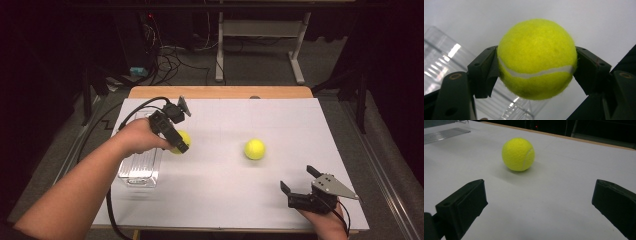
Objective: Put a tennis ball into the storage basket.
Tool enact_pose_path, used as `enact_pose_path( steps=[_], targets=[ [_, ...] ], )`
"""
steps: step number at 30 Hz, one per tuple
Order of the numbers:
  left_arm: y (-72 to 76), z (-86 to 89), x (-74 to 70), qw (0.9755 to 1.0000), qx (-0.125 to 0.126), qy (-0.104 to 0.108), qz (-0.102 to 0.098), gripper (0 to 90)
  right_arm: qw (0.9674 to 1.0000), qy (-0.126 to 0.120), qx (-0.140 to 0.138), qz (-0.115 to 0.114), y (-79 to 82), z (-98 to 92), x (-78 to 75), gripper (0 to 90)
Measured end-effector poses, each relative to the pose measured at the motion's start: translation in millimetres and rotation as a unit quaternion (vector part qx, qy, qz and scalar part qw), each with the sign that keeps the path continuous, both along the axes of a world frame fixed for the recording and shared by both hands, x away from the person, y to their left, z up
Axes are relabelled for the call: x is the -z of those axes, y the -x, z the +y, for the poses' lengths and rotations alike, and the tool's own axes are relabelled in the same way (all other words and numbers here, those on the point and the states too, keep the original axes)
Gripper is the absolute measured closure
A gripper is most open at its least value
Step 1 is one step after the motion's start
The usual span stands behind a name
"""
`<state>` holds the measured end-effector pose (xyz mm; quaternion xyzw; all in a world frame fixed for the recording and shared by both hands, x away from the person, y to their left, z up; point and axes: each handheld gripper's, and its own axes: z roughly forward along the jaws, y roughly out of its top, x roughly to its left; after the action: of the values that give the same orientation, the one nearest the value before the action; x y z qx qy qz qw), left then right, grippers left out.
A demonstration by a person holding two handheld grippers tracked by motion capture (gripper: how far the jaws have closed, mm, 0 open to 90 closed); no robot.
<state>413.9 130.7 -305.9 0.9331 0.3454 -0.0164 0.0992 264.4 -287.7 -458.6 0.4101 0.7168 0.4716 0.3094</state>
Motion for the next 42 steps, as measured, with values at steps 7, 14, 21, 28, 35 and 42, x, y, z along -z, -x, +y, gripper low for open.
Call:
enact_pose_path(
  steps=[7, 14, 21, 28, 35, 42],
  targets=[
    [-9.3, 23.2, -1.6, 0.9995, -0.029, -0.008, 0.0, 27.0, 1.0, 0.001, 0.0, 0.001, -0.1, 0.2, 0.4, 0.0],
    [-18.8, 52.5, 0.7, 0.9976, -0.066, -0.02, 0.007, 27.0, 1.0, 0.002, 0.001, 0.0, -0.4, -0.1, 0.5, 0.0],
    [-25.7, 77.0, 5.5, 0.9945, -0.099, -0.03, 0.014, 27.0, 1.0, 0.003, 0.0, 0.001, -0.6, 0.2, 0.9, 0.0],
    [-31.2, 93.3, 11.9, 0.9905, -0.129, -0.046, 0.014, 26.9, 1.0, 0.004, 0.0, 0.002, -0.7, 0.4, 1.1, 0.0],
    [-36.8, 99.0, 16.9, 0.9871, -0.148, -0.06, 0.011, 26.9, 1.0, 0.006, -0.001, 0.003, -1.2, 0.5, 1.7, 0.0],
    [-45.1, 95.7, 27.6, 0.9851, -0.159, -0.065, 0.007, 26.8, 1.0, 0.005, -0.001, 0.003, -1.1, 0.4, 1.9, 0.0]
  ],
)
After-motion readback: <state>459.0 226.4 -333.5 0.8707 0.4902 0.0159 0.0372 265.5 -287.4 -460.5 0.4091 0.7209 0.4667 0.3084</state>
